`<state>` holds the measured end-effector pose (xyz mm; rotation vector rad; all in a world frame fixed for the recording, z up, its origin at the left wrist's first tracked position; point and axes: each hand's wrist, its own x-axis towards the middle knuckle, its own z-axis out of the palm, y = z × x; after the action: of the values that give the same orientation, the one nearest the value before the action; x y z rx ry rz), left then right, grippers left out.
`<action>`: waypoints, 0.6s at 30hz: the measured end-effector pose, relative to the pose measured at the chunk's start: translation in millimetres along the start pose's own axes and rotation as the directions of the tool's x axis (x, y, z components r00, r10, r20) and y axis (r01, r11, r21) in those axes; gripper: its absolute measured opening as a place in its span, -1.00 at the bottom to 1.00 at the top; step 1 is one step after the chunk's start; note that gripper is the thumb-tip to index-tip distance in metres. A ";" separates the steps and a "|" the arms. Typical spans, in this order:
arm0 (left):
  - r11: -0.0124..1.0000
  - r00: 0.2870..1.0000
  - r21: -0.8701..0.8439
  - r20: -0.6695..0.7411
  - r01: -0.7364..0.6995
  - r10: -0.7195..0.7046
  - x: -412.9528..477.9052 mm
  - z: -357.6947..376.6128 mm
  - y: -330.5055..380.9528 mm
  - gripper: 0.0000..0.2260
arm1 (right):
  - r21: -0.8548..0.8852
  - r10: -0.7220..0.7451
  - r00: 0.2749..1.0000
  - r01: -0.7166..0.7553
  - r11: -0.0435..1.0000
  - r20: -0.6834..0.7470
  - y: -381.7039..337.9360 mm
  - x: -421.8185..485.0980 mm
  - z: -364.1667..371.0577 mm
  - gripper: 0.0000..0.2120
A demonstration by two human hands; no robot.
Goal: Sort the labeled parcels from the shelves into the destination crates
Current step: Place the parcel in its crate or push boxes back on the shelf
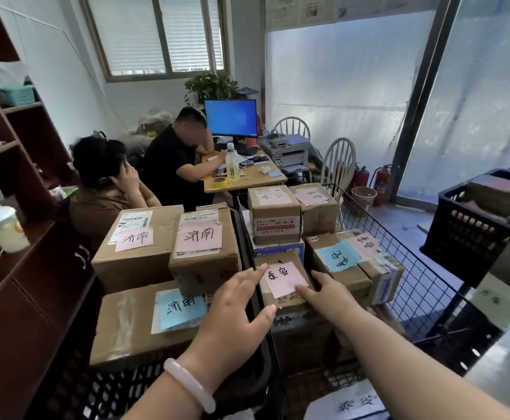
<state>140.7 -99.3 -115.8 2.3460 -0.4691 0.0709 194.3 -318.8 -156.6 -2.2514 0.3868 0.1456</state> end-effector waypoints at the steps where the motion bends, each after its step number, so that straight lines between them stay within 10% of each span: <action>1: 1.000 1.000 0.024 0.004 -0.017 0.017 0.7 1.3 -0.4 -0.42 | -0.010 -0.050 0.998 0.049 0.999 -0.038 0.3 -8.6 -5.5 -0.32; 8: 0.965 0.977 0.149 0.033 -0.213 0.211 6.9 29.4 21.0 -0.37 | -0.230 -0.346 0.906 0.293 0.928 -0.245 24.4 -107.4 -33.8 -0.28; 18: 0.836 0.810 0.025 0.268 -0.548 0.522 -31.6 126.1 119.7 -0.37 | -0.419 -0.144 0.827 -0.119 0.900 -0.543 107.8 -271.6 -69.9 -0.20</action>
<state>58.5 -254.5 -135.3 2.2559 -1.2794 0.0624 -99.1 -375.8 -126.2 -2.7241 0.7098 -0.5140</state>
